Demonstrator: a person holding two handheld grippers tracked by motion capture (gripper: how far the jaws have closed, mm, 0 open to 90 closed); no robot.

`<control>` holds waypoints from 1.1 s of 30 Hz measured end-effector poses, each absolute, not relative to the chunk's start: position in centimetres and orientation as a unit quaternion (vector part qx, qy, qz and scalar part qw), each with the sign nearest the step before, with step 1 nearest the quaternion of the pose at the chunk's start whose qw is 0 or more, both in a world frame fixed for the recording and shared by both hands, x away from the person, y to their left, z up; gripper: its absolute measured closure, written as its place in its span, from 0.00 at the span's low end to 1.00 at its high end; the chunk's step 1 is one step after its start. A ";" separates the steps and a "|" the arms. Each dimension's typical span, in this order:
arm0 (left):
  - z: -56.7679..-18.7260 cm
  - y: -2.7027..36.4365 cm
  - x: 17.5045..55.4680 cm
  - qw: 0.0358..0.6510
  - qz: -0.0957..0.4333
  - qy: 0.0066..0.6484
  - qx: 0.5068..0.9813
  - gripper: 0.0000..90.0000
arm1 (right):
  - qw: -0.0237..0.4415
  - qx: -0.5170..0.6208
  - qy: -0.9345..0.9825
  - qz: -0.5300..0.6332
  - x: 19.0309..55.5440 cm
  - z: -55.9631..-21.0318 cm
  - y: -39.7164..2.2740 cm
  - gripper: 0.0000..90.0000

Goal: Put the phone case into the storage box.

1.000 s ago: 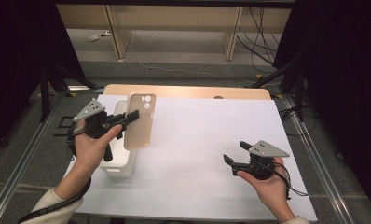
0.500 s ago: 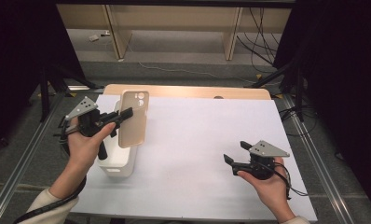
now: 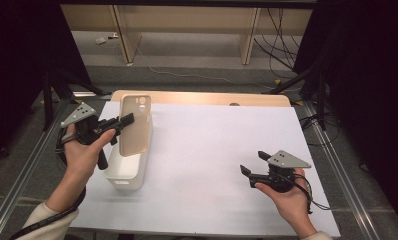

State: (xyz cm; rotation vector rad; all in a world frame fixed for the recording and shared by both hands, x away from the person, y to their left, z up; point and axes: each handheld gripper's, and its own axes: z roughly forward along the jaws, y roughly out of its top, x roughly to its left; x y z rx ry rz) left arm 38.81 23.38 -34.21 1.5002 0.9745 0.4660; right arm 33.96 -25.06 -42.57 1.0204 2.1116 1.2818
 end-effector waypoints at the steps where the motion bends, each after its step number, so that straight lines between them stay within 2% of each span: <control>1: -34.2 23.5 38.8 0.602 0.201 0.421 0.648 0.92 | 0.233 0.371 0.769 0.466 34.0 -42.6 -25.1 0.24; 2: -34.2 23.5 38.8 0.601 0.202 0.422 0.648 0.92 | 0.244 0.368 0.766 0.468 34.0 -42.6 -25.1 0.24; 5: -34.2 23.7 38.9 0.601 0.205 0.421 0.648 0.92 | 0.233 0.369 0.768 0.468 34.0 -42.6 -25.0 0.24; 10: -34.1 24.1 39.0 0.601 0.207 0.424 0.645 0.92 | 0.246 0.366 0.759 0.479 34.1 -42.7 -24.9 0.24; 33: -34.4 26.0 39.8 0.599 0.215 0.427 0.642 0.92 | 0.247 0.366 0.761 0.476 34.2 -42.7 -25.1 0.24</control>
